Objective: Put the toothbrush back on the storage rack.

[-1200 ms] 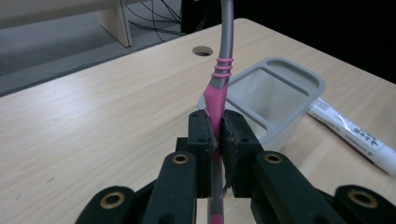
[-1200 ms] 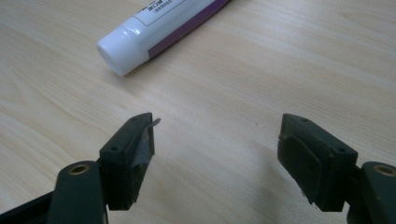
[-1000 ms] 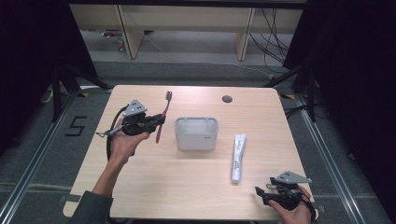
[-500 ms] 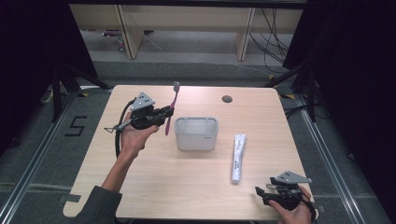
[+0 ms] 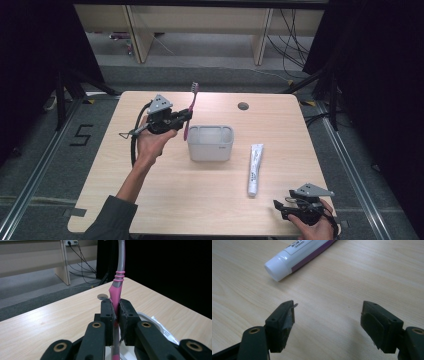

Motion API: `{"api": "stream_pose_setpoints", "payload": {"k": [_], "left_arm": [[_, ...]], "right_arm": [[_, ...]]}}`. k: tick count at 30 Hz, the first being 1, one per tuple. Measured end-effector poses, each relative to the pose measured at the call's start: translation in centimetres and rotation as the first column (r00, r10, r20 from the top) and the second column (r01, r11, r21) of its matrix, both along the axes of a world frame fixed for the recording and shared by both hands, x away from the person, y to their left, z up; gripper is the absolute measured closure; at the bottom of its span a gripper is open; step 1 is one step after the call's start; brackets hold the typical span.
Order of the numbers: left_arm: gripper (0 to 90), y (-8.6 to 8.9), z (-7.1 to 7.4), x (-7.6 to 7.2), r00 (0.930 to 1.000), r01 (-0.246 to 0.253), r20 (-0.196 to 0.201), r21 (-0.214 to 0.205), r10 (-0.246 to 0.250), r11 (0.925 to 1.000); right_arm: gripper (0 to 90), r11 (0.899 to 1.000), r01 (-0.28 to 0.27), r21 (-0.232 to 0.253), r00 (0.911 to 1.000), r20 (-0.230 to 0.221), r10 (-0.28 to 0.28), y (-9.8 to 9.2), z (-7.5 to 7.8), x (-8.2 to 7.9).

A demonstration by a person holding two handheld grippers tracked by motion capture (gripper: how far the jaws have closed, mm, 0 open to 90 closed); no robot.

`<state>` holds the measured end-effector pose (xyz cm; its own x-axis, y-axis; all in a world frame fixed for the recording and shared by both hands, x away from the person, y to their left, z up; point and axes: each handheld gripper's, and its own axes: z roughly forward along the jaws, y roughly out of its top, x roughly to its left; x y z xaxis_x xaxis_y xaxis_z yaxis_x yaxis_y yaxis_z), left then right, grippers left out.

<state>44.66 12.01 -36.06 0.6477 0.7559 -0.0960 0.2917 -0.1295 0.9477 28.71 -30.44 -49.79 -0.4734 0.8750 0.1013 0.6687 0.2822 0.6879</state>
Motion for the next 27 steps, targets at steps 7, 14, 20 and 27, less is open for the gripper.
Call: {"api": "stream_pose_setpoints", "payload": {"k": [7, 14, 20, 27], "left_arm": [[81.9, -0.5, -0.2, 0.6, 1.0000, -0.007, -0.004, -0.004, 0.007, 1.0000], [81.9, -0.7, -0.6, 1.1, 0.9998, -0.021, 0.004, -0.014, 0.021, 0.9997], [81.9, -0.7, -1.0, 1.7, 0.9990, -0.044, 0.004, -0.019, 0.044, 0.9988], [81.9, -1.2, -1.6, 2.1, 0.9983, -0.058, 0.006, -0.025, 0.058, 0.9980]], "right_arm": [[28.0, 1.000, -0.011, -0.005, 0.9996, 0.025, 0.011, -0.1, 0.0, 0.1], [28.0, 1.000, -0.017, -0.011, 0.9993, 0.033, 0.017, -0.2, -0.1, 0.1], [28.0, 1.000, -0.014, -0.007, 0.9995, 0.030, 0.014, -0.1, 0.0, 0.1], [28.0, 1.000, -0.014, -0.005, 0.9996, 0.023, 0.015, -0.1, 0.0, 0.1]]}}
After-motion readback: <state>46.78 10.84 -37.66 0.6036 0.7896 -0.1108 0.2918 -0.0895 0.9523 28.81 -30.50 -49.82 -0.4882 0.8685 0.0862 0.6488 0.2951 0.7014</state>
